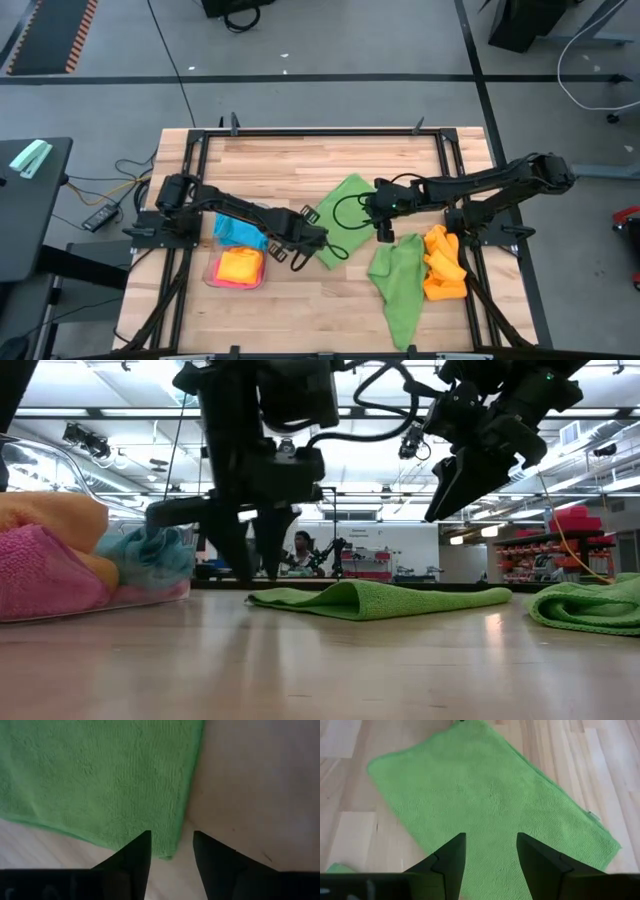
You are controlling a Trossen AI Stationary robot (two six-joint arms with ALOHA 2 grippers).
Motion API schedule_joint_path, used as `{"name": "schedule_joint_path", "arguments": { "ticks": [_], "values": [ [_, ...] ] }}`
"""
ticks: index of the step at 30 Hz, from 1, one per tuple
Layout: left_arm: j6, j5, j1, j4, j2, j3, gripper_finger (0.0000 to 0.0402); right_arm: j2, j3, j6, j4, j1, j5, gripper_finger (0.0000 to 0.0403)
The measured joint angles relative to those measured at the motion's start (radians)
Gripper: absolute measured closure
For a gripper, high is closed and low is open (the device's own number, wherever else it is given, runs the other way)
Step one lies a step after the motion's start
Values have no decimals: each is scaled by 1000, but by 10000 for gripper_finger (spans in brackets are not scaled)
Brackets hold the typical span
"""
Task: Fold microfiber towels
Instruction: Fold the left green microfiber cloth
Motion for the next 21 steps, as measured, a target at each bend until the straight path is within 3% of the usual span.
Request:
{"name": "schedule_joint_path", "arguments": {
  "ticks": [14, 21],
  "values": [
    [54, -13, 1, 25, 4, -45, 239, 0, 0, 9, -1, 0, 0, 219],
    [79, -116, -3, 97, 6, -95, 239, 0, 0, 12, 6, 0, 0, 219]
  ]
}}
